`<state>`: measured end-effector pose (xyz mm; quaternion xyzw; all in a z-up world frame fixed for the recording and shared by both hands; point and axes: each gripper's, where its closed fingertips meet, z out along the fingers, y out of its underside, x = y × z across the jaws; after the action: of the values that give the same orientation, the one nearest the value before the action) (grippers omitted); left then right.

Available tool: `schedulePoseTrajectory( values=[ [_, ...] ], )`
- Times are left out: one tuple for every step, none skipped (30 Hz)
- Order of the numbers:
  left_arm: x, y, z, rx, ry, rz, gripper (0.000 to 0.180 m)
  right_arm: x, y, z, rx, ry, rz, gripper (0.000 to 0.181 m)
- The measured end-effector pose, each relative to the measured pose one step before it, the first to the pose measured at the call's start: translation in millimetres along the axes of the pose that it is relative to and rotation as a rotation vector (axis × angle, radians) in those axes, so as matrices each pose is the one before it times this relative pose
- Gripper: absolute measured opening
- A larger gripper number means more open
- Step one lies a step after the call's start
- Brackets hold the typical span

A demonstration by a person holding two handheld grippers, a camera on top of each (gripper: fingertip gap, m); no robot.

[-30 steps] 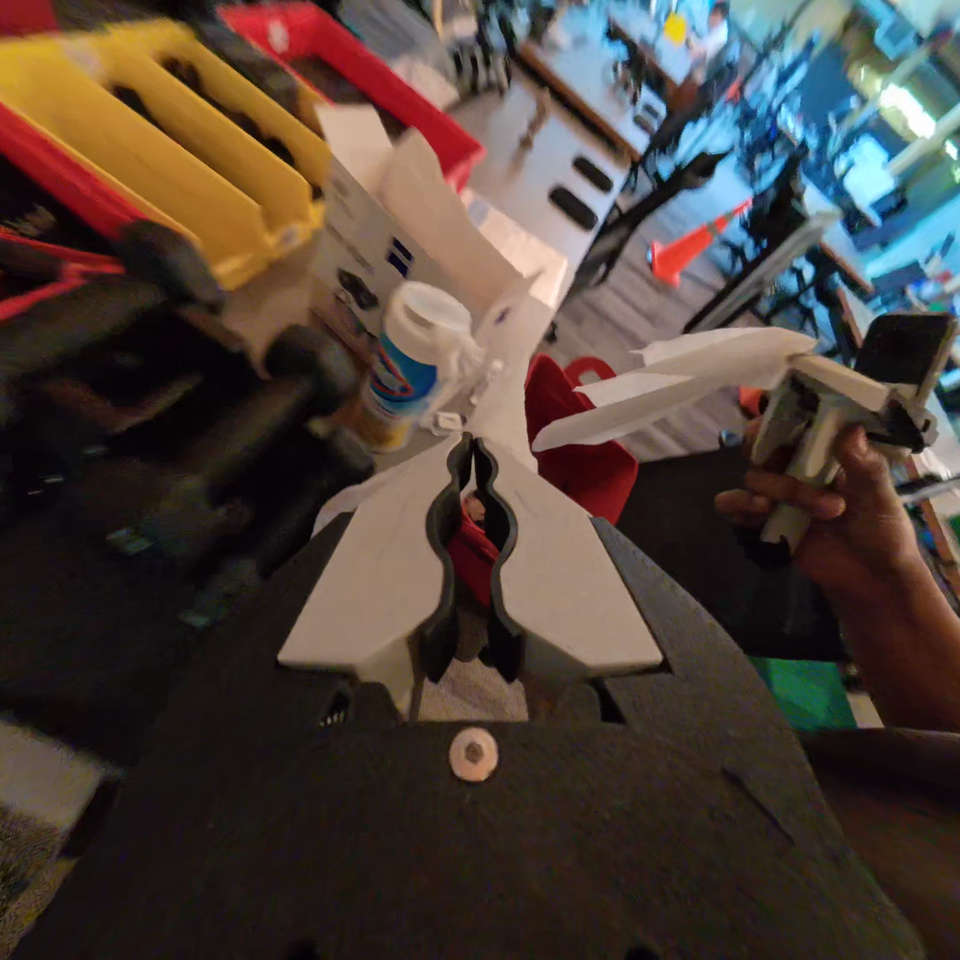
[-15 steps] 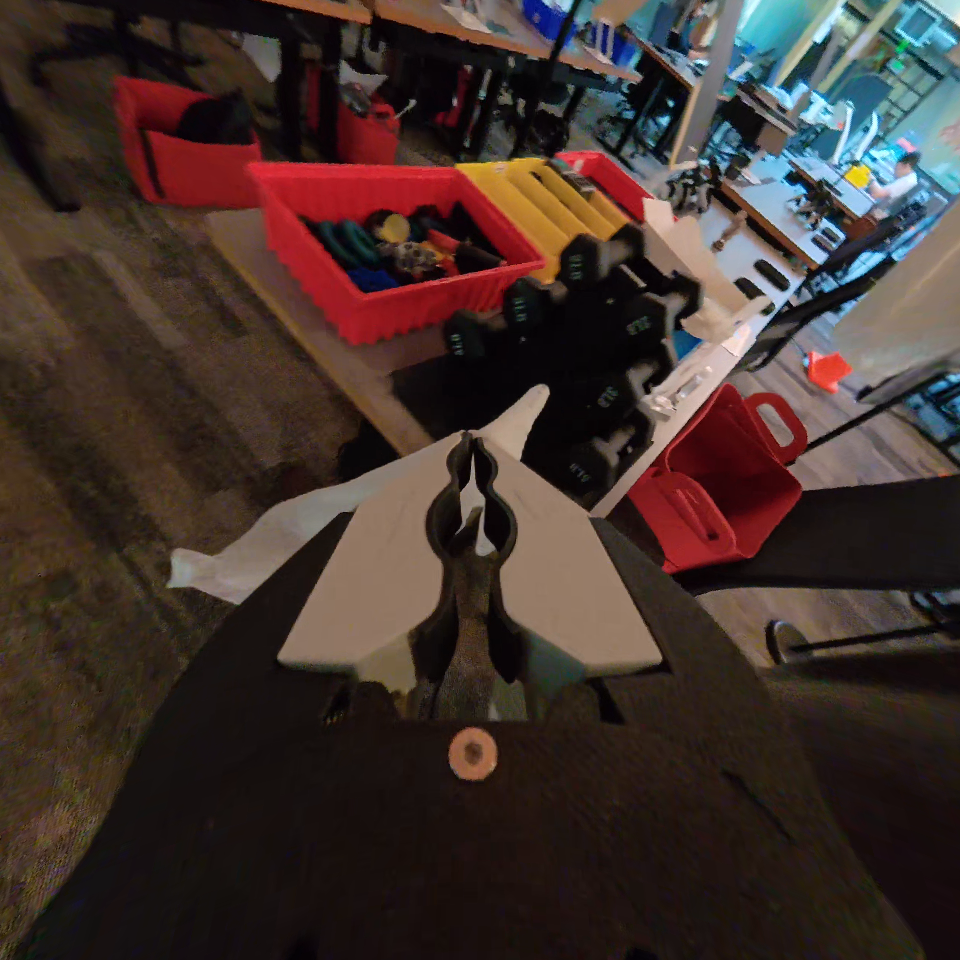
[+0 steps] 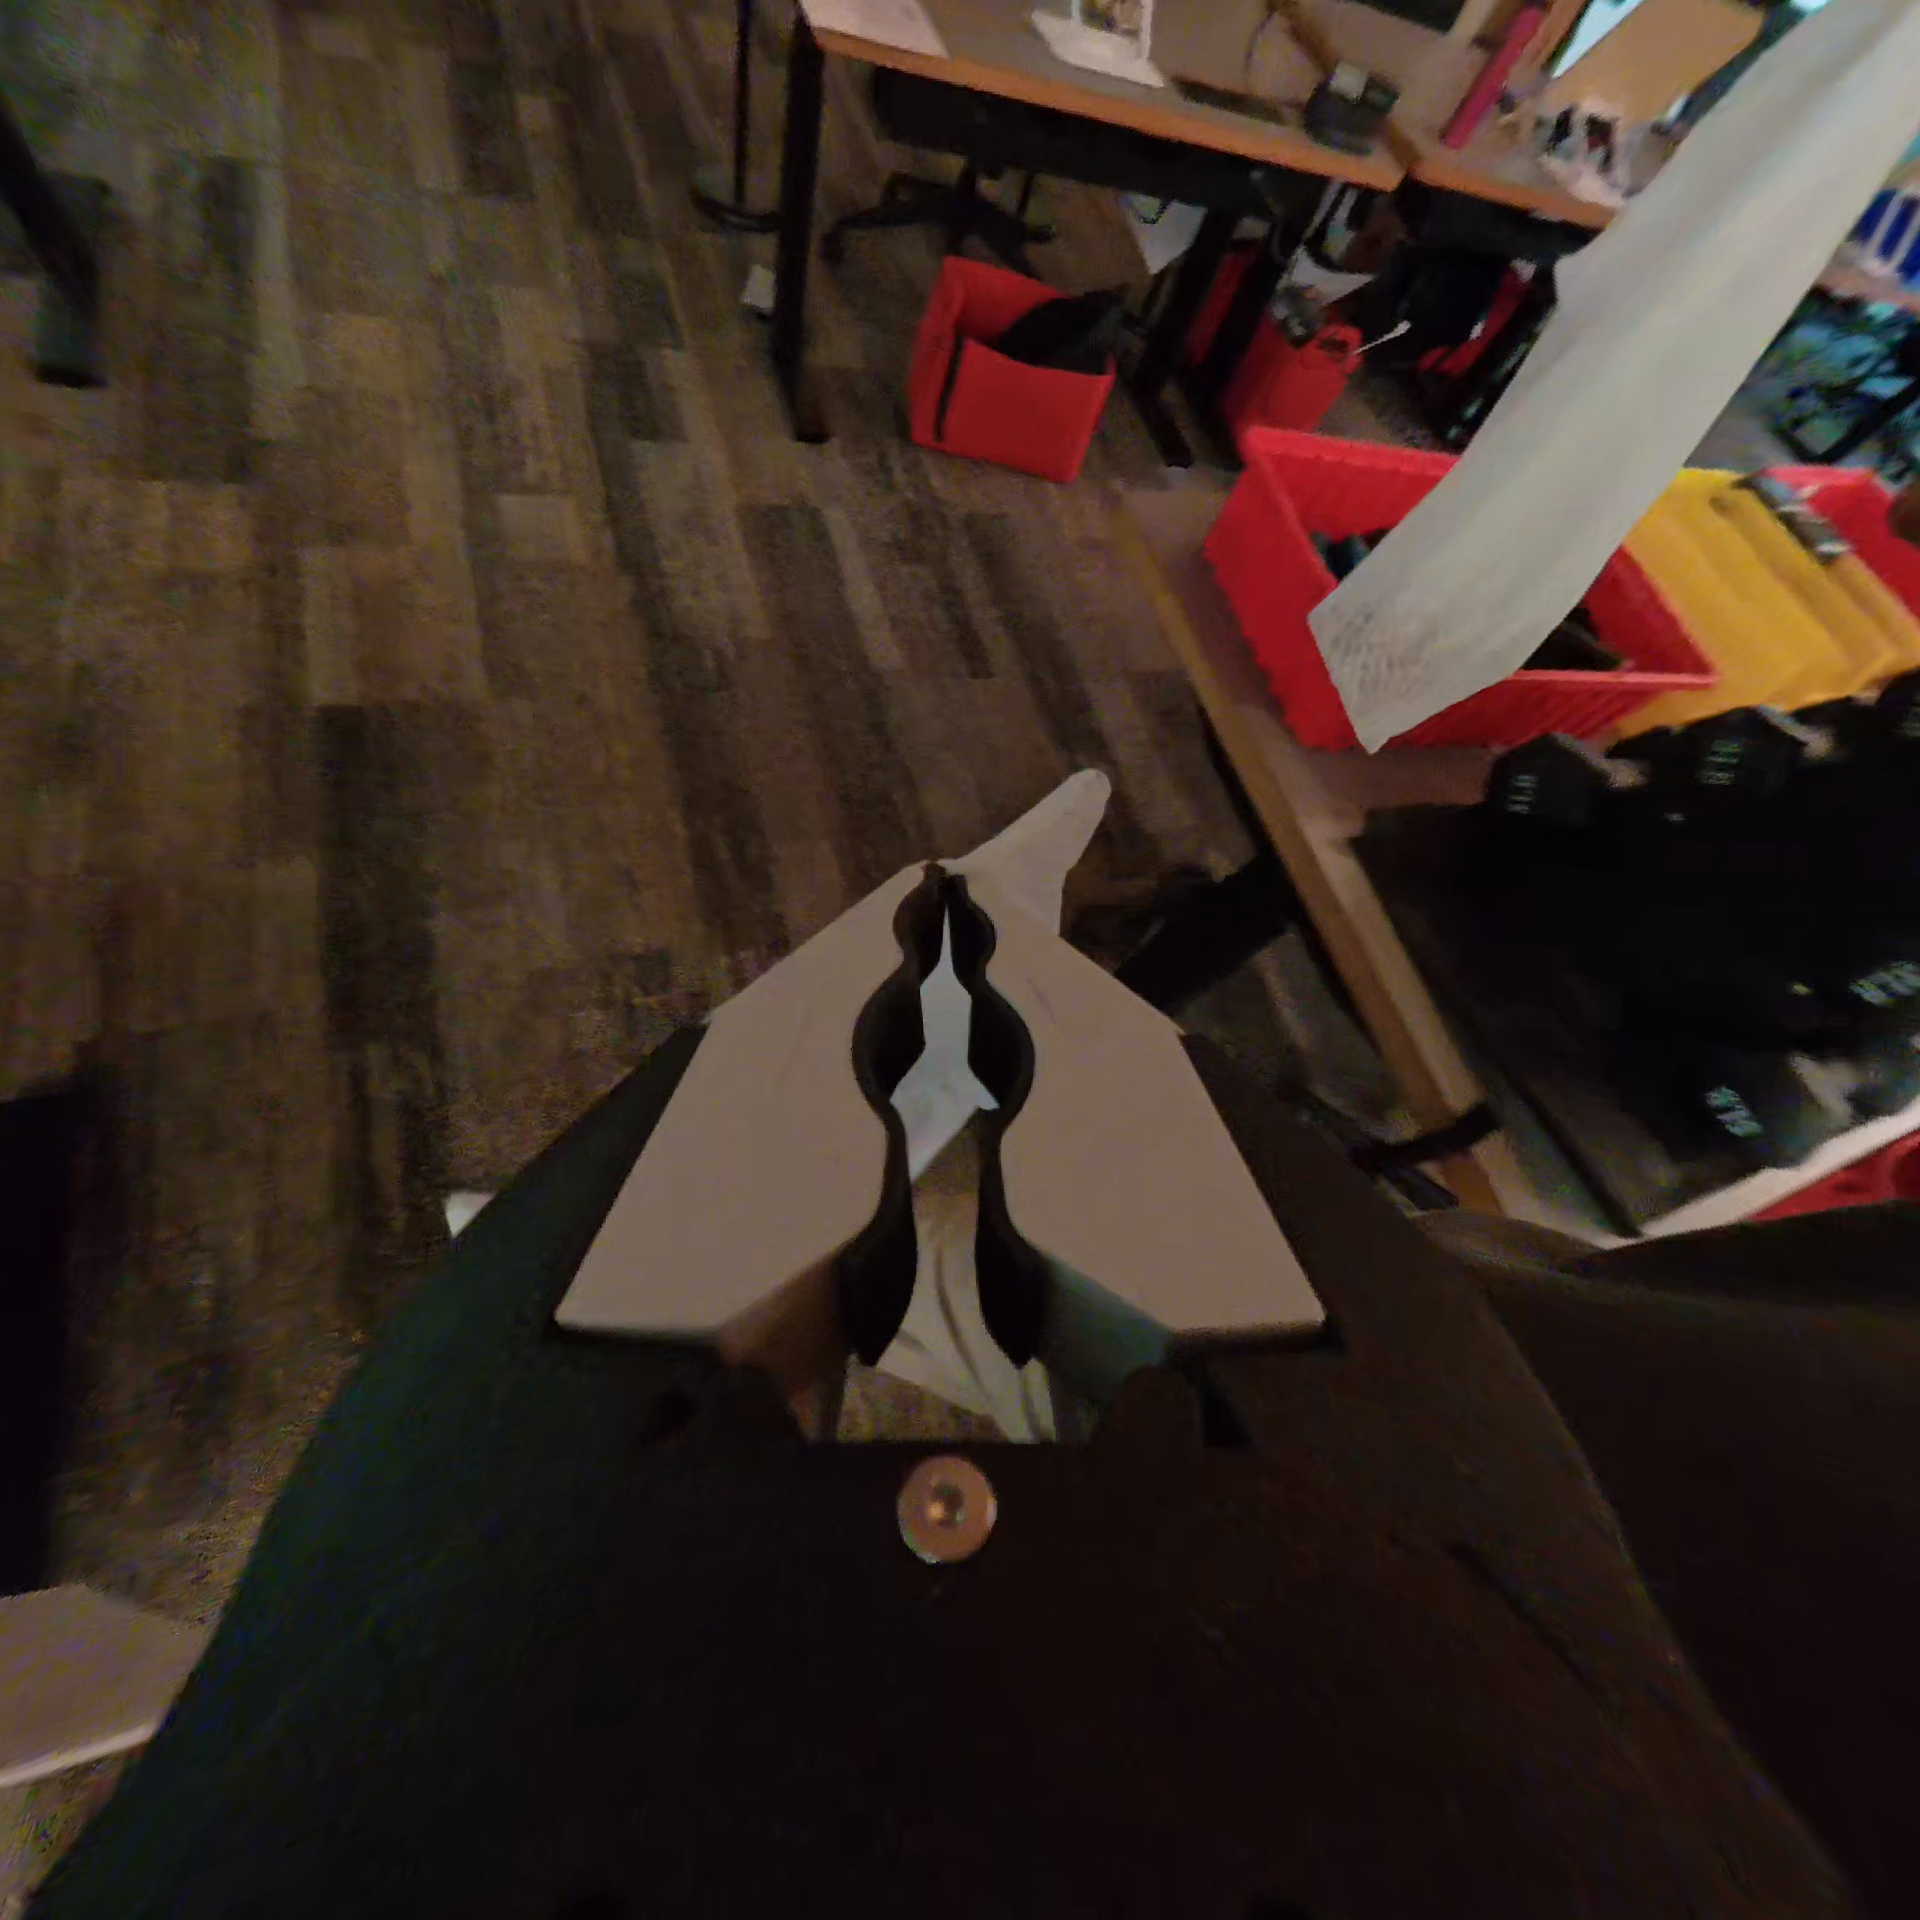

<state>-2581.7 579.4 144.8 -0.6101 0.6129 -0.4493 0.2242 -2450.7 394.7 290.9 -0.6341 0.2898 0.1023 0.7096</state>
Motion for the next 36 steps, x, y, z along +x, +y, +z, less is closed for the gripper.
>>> schedulePoseTrajectory(
  values=[
    [-13.44,-6.17,9.82,-0.0033,-0.0120,0.0024,0.000,17.91,-0.38,17.26,-0.0005,0.0098,0.0084,0.000],
    [-13.48,-7.22,12.28,-0.0009,-0.0065,-0.0066,0.000,18.78,-1.09,17.29,0.0003,0.0098,0.0083,0.000],
    [-12.78,-7.81,14.75,-0.0019,0.0025,-0.0109,0.000,19.59,-1.65,17.44,0.0021,0.0105,0.0092,0.000],
    [-13.34,-9.30,16.72,0.0002,0.0022,-0.0122,0.000,19.97,-2.34,17.32,0.0026,0.0102,0.0103,0.000],
    [-13.26,-11.45,18.08,0.0031,0.0012,-0.0088,0.000,20.15,-2.34,17.31,-0.0004,0.0089,0.0105,0.000],
    [-12.22,-12.55,19.48,-0.0015,0.0048,-0.0012,0.000,20.30,-2.62,17.10,-0.0041,0.0083,0.0088,0.000],
    [-12.22,-13.54,20.33,-0.0091,0.0016,0.0060,0.000,20.59,-3.74,16.79,-0.0043,0.0099,0.0061,0.000],
    [-12.42,-14.80,20.80,-0.0159,-0.0006,0.0110,0.000,20.81,-5.96,16.77,-0.0022,0.0123,0.0074,0.000],
    [-11.70,-16.08,20.89,-0.0232,0.0050,0.0091,0.000,20.48,-8.81,16.77,-0.0010,0.0140,0.0192,0.000],
    [-11.49,-18.04,20.03,-0.0257,0.0054,0.0031,0.000,19.73,-12.64,16.21,0.0025,0.0165,0.0303,0.000],
    [-11.91,-21.37,18.28,-0.0111,-0.0008,0.0025,0.000,17.28,-17.29,15.31,0.0136,0.0156,0.0220,0.000],
    [-11.39,-23.51,16.83,0.0047,-0.0023,0.0058,0.000,14.17,-20.42,14.91,0.0241,0.0063,0.0042,0.000],
    [-10.50,-23.73,15.91,0.0088,0.0000,0.0077,0.000,12.21,-20.86,15.39,0.0228,-0.0009,-0.0050,0.000],
    [-10.92,-23.77,14.87,0.0160,-0.0049,0.0092,0.000,12.26,-19.59,16.23,0.0149,0.0010,-0.0076,0.000],
    [-12.05,-23.22,14.36,0.0243,-0.0126,0.0104,0.000,12.00,-18.27,17.05,0.0095,0.0044,-0.0087,0.000],
    [-11.84,-20.81,14.43,0.0210,-0.0103,0.0101,0.000,10.50,-16.99,18.00,0.0076,0.0031,-0.0062,0.000],
    [-11.65,-17.99,14.88,0.0144,-0.0058,0.0071,0.000,9.13,-15.57,18.82,0.0068,0.0000,-0.0023,0.000],
    [-11.89,-15.78,15.29,0.0127,-0.0038,0.0033,0.000,8.64,-13.55,19.44,0.0056,-0.0015,0.0000,0.000],
    [-11.83,-13.72,16.00,0.0109,0.0012,0.0019,0.000,9.03,-11.45,20.00,0.0042,-0.0017,0.0014,0.000],
    [-11.96,-11.21,16.92,0.0038,0.0055,0.0021,0.000,9.52,-9.17,20.50,0.0020,-0.0025,0.0031,0.000],
    [-13.13,-9.25,18.23,-0.0023,0.0047,0.0029,0.000,10.25,-7.16,20.85,-0.0004,-0.0030,0.0040,0.000],
    [-14.58,-8.60,19.01,-0.0033,0.0018,0.0016,0.000,11.52,-5.66,21.09,-0.0022,-0.0002,0.0033,0.000],
    [-14.79,-8.57,20.09,-0.0035,0.0062,-0.0006,0.000,12.73,-4.63,21.14,-0.0028,0.0053,0.0015,0.000],
    [-14.74,-8.91,21.03,-0.0049,0.0140,-0.0019,0.000,13.77,-4.27,21.32,-0.0019,0.0090,-0.0016,0.000],
    [-15.78,-9.99,21.50,-0.0029,0.0145,-0.0007,0.000,14.69,-4.18,21.27,-0.0001,0.0128,-0.0027,0.000],
    [-16.85,-11.16,21.95,0.0000,0.0143,0.0028,0.000,15.63,-4.31,21.24,0.0025,0.0177,-0.0003,0.000],
    [-16.91,-11.58,22.34,-0.0047,0.0195,0.0045,0.000,15.75,-4.78,21.26,0.0049,0.0193,0.0038,0.000],
    [-17.07,-12.74,21.95,-0.0080,0.0233,0.0065,0.000,15.32,-5.33,21.12,0.0064,0.0185,0.0071,0.000],
    [-18.20,-15.13,20.84,0.0001,0.0200,0.0103,0.000,15.15,-6.07,20.77,0.0079,0.0200,0.0097,0.000],
    [-18.91,-16.89,20.22,0.0027,0.0194,0.0137,0.000,15.20,-7.34,20.32,0.0105,0.0255,0.0145,0.000],
    [-19.57,-17.12,19.69,-0.0047,0.0196,0.0157,0.000,14.63,-9.02,20.25,0.0144,0.0303,0.0240,0.000],
    [-20.73,-17.81,18.42,-0.0110,0.0151,0.0137,0.000,11.39,-10.95,20.57,0.0195,0.0245,0.0334,0.000],
    [-20.47,-20.18,16.27,-0.0039,0.0150,0.0118,0.000,6.24,-12.67,21.04,0.0235,0.0066,0.0306,0.000],
    [-19.93,-21.80,14.77,0.0040,0.0161,0.0122,0.000,2.75,-12.76,21.75,0.0216,-0.0054,0.0147,0.000],
    [-19.30,-20.99,14.29,-0.0008,0.0165,0.0152,0.000,3.31,-11.38,22.15,0.0115,0.0002,-0.0024,0.000],
    [-18.83,-19.44,13.98,-0.0104,0.0148,0.0189,0.000,5.19,-9.79,22.14,0.0005,0.0109,-0.0133,0.000]
  ],
)
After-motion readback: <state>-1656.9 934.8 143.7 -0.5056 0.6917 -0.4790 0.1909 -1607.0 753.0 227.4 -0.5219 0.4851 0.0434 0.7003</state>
